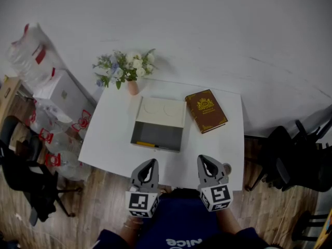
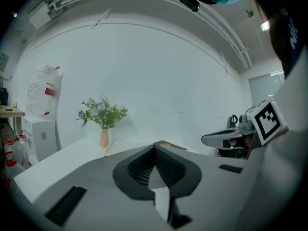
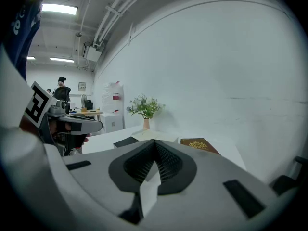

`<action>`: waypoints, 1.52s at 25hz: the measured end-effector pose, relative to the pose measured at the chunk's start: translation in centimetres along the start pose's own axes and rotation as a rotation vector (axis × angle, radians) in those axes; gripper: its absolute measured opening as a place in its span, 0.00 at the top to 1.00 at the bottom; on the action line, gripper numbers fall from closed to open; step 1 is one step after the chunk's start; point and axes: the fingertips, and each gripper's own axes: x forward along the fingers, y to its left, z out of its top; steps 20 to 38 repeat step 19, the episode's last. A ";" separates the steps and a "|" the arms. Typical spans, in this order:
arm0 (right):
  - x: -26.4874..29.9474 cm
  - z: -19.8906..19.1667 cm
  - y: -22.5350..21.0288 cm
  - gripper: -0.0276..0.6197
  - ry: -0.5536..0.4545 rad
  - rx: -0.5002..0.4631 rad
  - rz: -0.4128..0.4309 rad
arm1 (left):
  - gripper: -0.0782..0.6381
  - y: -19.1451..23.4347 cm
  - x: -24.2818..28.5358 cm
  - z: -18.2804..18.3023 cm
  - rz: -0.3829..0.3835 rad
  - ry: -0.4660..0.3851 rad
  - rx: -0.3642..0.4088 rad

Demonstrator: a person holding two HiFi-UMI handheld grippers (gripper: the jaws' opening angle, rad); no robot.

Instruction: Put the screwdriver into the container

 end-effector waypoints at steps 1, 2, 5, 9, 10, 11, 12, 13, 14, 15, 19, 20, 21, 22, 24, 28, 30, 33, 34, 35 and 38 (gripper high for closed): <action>0.0 -0.1 0.1 0.92 0.002 0.002 -0.002 | 0.87 0.1 -0.1 -0.1 0.000 0.002 0.001; 0.1 -0.1 0.1 0.92 0.004 0.004 -0.003 | 0.87 0.2 -0.1 -0.1 -0.001 0.004 0.002; 0.2 -0.2 0.6 0.92 0.005 0.003 -0.001 | 0.87 0.7 -0.4 -0.2 0.002 0.006 0.007; 0.4 -0.2 1.1 0.92 0.009 -0.005 0.003 | 0.87 1.2 -0.6 -0.2 0.007 0.009 0.002; 0.5 -0.2 1.2 0.92 0.010 -0.007 0.006 | 0.87 1.3 -0.7 -0.2 0.009 0.010 0.001; 0.5 -0.2 1.3 0.92 0.010 -0.009 0.009 | 0.87 1.4 -0.8 -0.3 0.010 0.008 0.003; 0.5 -0.2 1.3 0.92 0.011 -0.011 0.010 | 0.87 1.4 -0.8 -0.3 0.009 0.006 0.006; 0.5 -0.2 1.3 0.92 0.010 -0.012 0.010 | 0.87 1.5 -0.8 -0.3 0.008 0.006 0.007; 0.5 -0.1 1.3 0.92 0.009 -0.013 0.009 | 0.87 1.5 -0.7 -0.3 0.006 0.006 0.006; 0.6 -0.1 1.3 0.92 0.009 -0.013 0.007 | 0.87 1.5 -0.7 -0.3 0.005 0.007 0.005; 0.7 0.0 1.3 0.92 0.007 -0.019 0.002 | 0.87 1.7 -0.7 -0.2 0.011 0.006 0.001; 0.7 0.0 1.3 0.92 0.007 -0.019 0.002 | 0.87 1.7 -0.7 -0.2 0.011 0.006 0.001; 0.7 0.0 1.3 0.92 0.007 -0.019 0.002 | 0.87 1.7 -0.7 -0.2 0.011 0.006 0.001; 0.7 0.0 1.3 0.92 0.007 -0.019 0.002 | 0.87 1.7 -0.7 -0.2 0.011 0.006 0.001; 0.7 0.0 1.3 0.92 0.007 -0.019 0.002 | 0.87 1.7 -0.7 -0.2 0.011 0.006 0.001; 0.7 0.0 1.3 0.92 0.007 -0.019 0.002 | 0.87 1.7 -0.7 -0.2 0.011 0.006 0.001; 0.7 0.0 1.3 0.92 0.007 -0.019 0.002 | 0.87 1.7 -0.7 -0.2 0.011 0.006 0.001; 0.7 0.0 1.3 0.92 0.007 -0.019 0.002 | 0.87 1.7 -0.7 -0.2 0.011 0.006 0.001; 0.7 0.0 1.3 0.92 0.007 -0.019 0.002 | 0.87 1.7 -0.7 -0.2 0.011 0.006 0.001; 0.7 0.0 1.3 0.92 0.007 -0.019 0.002 | 0.87 1.7 -0.7 -0.2 0.011 0.006 0.001; 0.7 0.0 1.3 0.92 0.007 -0.019 0.002 | 0.87 1.7 -0.7 -0.2 0.011 0.006 0.001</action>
